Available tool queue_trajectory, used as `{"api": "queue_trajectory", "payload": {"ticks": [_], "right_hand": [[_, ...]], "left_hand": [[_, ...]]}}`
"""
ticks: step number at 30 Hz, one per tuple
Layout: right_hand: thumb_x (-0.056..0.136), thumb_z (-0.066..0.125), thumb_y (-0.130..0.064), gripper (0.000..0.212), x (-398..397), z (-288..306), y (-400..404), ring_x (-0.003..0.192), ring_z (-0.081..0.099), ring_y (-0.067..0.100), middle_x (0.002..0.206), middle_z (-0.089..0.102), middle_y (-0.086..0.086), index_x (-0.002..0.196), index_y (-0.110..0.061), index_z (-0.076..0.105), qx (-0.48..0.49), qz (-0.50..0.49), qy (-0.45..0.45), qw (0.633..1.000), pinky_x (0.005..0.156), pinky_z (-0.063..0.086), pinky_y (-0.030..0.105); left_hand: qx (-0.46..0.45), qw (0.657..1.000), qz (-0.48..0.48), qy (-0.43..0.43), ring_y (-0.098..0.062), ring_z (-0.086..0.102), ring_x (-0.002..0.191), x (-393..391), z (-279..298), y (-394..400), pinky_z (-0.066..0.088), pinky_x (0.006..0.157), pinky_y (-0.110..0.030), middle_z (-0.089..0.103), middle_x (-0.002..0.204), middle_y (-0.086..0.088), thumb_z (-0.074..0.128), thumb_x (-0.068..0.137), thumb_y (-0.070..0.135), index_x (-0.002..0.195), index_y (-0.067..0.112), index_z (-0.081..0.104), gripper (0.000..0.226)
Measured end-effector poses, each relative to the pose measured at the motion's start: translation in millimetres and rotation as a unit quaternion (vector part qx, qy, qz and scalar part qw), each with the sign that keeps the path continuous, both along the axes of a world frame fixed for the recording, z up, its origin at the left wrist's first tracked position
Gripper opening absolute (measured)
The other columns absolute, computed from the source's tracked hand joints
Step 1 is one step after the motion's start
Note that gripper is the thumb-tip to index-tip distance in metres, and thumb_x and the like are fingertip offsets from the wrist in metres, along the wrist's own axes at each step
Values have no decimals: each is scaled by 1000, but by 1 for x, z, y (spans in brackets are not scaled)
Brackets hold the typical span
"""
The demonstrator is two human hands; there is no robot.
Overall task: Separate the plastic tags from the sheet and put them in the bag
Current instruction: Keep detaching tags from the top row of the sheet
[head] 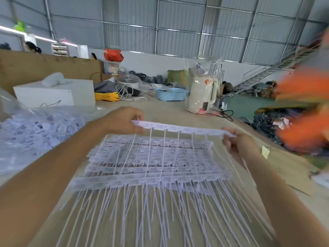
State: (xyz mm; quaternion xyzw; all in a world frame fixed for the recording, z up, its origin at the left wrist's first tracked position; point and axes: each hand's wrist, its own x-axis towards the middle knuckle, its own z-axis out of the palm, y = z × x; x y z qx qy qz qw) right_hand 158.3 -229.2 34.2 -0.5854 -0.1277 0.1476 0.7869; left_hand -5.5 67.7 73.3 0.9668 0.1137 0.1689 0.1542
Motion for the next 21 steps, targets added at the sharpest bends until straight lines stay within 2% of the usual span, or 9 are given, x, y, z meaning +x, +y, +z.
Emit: {"api": "queue_trajectory", "payload": {"ticks": [4,6,8,11,12,14,17,19,21], "right_hand": [[93,49,-2,11,3,12,-8,44,53,3,69,55,0,91,-7,59,59,5,-31,998,41,43,13],[94,48,-4,13,5,12,-9,55,62,7,69,64,0,93,-7,61,86,-1,-51,995,53,52,18],[96,45,-5,15,7,13,-11,71,70,15,80,71,7,96,-3,60,168,-5,-30,985,66,58,28],[96,45,-6,16,8,15,-14,76,70,13,88,66,8,90,-1,58,252,-46,-9,966,64,57,22],[96,46,-6,16,9,16,-14,75,70,12,85,67,7,88,-1,58,268,-57,-7,962,63,56,20],[96,46,-5,15,7,17,-15,77,70,12,80,71,5,90,-1,59,281,-52,11,958,62,54,17],[90,53,-6,10,-5,18,-13,63,70,11,69,72,8,90,1,59,213,16,74,974,52,53,14],[87,57,-6,15,-14,12,-6,50,67,11,59,68,9,78,2,65,125,58,123,983,42,50,16],[87,56,-6,31,-19,0,6,47,65,16,57,65,12,61,3,69,36,111,141,983,41,51,20]], "left_hand": [[67,994,40,80,-20,56,90,-12,14,-3,41,70,-29,59,98,0,71,77,31,91,35,50,26],[99,991,78,52,-19,55,87,-16,13,-12,39,73,-31,60,94,2,67,79,33,98,31,52,24],[159,982,66,-77,-17,51,69,-20,16,-28,38,71,-29,58,74,4,65,80,29,101,21,60,23],[270,904,-12,-332,-16,48,58,-32,38,-54,44,75,-38,58,62,0,63,80,24,95,10,69,21],[307,879,-20,-365,-20,54,61,-35,49,-62,45,74,-39,63,67,-3,61,80,26,95,10,70,23],[341,864,-11,-371,-26,60,70,-45,70,-76,43,69,-36,66,76,-5,56,79,32,94,15,70,27],[258,924,25,-282,-17,53,62,-64,89,-76,28,55,-20,55,66,11,51,69,48,75,31,62,21],[153,980,24,-126,-7,52,60,-78,86,-56,32,54,-20,55,60,13,55,70,53,66,31,54,22],[72,995,36,57,-5,59,54,-88,69,-30,40,53,-22,64,55,9,64,75,43,71,29,57,16]]}}
